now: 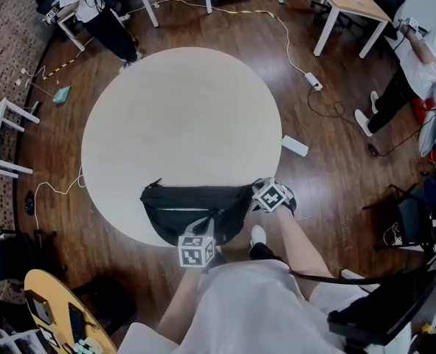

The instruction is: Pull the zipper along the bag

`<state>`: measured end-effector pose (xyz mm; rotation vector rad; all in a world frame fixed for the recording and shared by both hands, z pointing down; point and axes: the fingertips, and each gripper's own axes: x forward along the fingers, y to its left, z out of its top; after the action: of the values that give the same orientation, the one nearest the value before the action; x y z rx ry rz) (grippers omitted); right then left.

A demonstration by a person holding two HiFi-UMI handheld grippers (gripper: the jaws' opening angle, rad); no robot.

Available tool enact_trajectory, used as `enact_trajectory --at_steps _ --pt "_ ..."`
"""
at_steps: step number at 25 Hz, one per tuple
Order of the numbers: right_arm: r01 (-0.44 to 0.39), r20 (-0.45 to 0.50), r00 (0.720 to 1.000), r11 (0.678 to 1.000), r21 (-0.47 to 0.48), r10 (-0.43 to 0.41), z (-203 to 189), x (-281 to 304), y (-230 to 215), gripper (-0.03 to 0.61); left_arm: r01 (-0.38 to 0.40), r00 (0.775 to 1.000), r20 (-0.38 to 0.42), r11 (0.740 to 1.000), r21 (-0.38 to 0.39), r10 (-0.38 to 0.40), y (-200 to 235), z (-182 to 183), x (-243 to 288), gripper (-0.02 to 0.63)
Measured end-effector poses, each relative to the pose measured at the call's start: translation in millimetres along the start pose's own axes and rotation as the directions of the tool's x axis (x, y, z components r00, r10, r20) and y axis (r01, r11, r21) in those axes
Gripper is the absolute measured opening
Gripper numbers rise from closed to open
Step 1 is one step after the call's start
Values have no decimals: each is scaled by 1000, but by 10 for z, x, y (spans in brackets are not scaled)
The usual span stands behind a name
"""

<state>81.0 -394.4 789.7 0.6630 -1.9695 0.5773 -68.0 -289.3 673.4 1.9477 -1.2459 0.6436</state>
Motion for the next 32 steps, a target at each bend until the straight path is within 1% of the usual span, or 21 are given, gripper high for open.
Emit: enact_trajectory --at_steps 3,6,8,10,11,14,17,18,19,22,25,27,29,32 --pt "42 5 999 999 6 -43 40 19 -50 -9 9 1000 17 1000 23 -10 277 73 -161 22" --pt "65 -11 998 998 9 -65 65 20 -72 -11 12 999 43 1000 7 -12 572 209 -326 22" --pt "78 -30 997 997 25 -77 39 30 -75 -11 -2 999 53 1000 2 2 787 271 -399 21" --pt "85 -47 995 995 55 -83 -5 48 -27 -11 -24 999 47 1000 13 24 1014 261 -426 23" --pt "101 -45 994 993 54 -98 17 56 -16 -9 -37 998 45 999 15 37 1137 249 -441 22" --pt "194 -11 981 980 -34 -194 247 101 -62 -11 -82 995 53 996 19 81 1526 233 -530 22" --pt "258 -31 965 962 -86 -262 362 178 -144 -12 -109 993 56 993 39 107 1861 229 -564 21" --pt "264 -37 963 961 -84 -268 380 186 -166 -12 -102 993 57 994 30 100 1936 229 -556 21" --pt "264 -41 963 962 -76 -267 392 185 -183 -14 -84 995 61 996 6 83 1998 234 -542 23" --pt "260 -38 964 964 -54 -263 457 172 -221 -14 -18 996 80 996 -86 24 2166 284 -531 23" --pt "278 -48 959 960 -38 -279 428 163 -247 -12 -13 997 70 995 -101 20 2270 218 -594 21" --pt "290 -61 955 957 -29 -291 390 152 -239 -14 -34 997 61 995 -93 39 2347 156 -680 21" --pt "291 -69 954 956 -26 -292 420 162 -234 -14 -76 995 65 994 -75 81 2476 176 -811 21" --pt "279 -86 956 960 -27 -280 428 160 -264 -14 -190 980 61 982 -20 190 2693 228 -1015 21"
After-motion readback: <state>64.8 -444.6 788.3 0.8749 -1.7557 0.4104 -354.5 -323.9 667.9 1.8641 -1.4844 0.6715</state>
